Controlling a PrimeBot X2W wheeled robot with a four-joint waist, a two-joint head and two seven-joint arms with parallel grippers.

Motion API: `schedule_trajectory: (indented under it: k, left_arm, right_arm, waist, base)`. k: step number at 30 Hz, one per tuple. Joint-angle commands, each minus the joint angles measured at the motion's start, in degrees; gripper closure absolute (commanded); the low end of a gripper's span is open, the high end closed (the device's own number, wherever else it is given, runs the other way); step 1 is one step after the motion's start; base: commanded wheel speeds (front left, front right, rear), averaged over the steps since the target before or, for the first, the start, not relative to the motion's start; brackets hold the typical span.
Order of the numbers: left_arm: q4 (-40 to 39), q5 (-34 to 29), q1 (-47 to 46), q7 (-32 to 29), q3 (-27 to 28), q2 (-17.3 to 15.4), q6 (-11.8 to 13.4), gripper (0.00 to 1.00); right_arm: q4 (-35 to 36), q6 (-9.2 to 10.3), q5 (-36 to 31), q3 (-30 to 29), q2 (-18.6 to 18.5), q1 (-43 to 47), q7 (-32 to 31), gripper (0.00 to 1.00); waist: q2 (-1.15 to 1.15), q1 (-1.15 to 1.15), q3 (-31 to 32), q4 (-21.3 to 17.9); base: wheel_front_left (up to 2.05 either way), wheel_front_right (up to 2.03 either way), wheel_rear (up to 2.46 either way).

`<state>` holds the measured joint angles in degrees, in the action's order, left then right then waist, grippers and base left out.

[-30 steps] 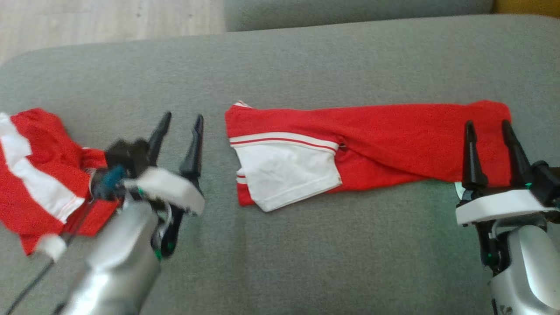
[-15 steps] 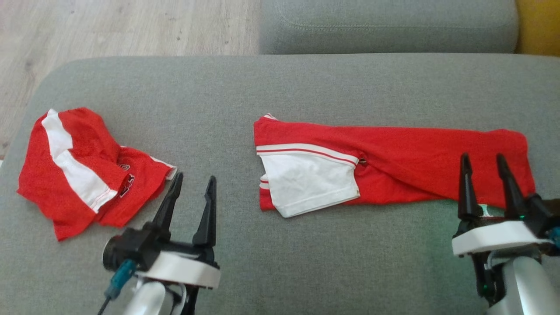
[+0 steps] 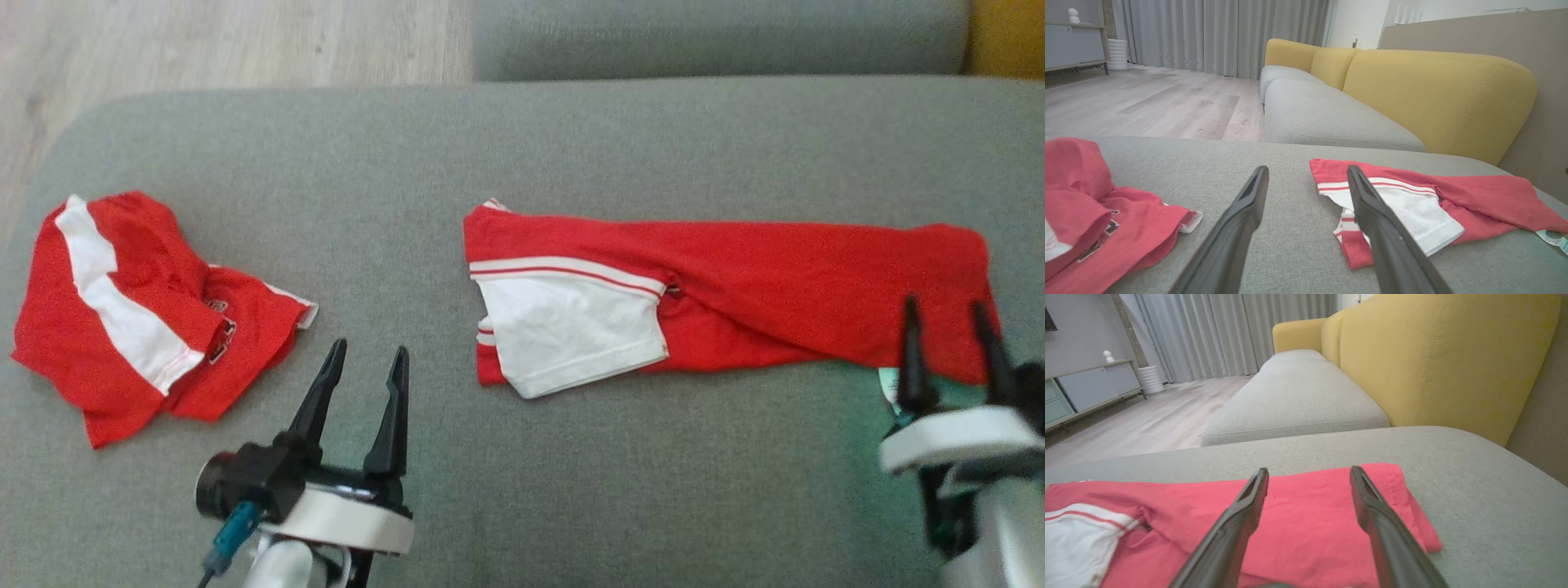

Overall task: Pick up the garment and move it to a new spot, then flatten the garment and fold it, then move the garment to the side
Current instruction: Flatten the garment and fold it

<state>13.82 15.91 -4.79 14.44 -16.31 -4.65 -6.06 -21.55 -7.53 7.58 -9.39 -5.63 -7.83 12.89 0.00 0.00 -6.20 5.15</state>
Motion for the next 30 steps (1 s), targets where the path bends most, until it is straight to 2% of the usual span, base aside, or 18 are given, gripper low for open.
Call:
schedule_trajectory:
  k: [1, 7, 15, 24, 30]
  left_arm:
    - [-1.7, -0.6, -3.4, 0.6, 2.5, 0.2, -0.2, 0.00]
    - [-1.2, -1.0, -5.5, 0.6, 1.8, 1.0, -1.1, 0.00]
    - [-0.5, -0.9, -8.4, 0.6, 0.3, 1.5, -1.4, 0.00]
    - [0.0, -0.7, -9.9, 0.6, -2.5, 1.5, -1.4, 0.00]
    - [0.0, -0.5, -10.3, 0.6, -2.8, 1.2, -1.4, 0.00]
  right_arm:
    - [1.0, 0.04, -0.5, 0.0, -1.4, -4.2, -0.6, 0.00]
    - [-6.9, 0.04, -2.3, -9.0, -2.9, -12.2, -5.8, 0.00]
    - [-16.8, 0.04, -8.8, -18.6, -4.4, -20.1, -12.9, 0.00]
    - [-21.9, 0.04, -13.9, -22.8, -4.7, -23.7, -16.0, 0.00]
    - [-25.0, 0.04, -13.1, -22.7, -3.6, -25.2, -18.9, 0.00]
  waist:
    - [0.00, 0.00, -1.8, 0.2]
    - [0.00, 0.00, -6.3, 0.9]
    - [0.00, 0.00, -10.1, 2.0]
    - [0.00, 0.00, -11.4, 1.9]
    - [0.00, 0.00, -11.7, 1.5]
  base:
    - [0.00, 0.00, 0.00]
    - [0.00, 0.00, 0.00]
    - [0.00, 0.00, 0.00]
    - [0.00, 0.00, 0.00]
    - [0.00, 0.00, 0.00]
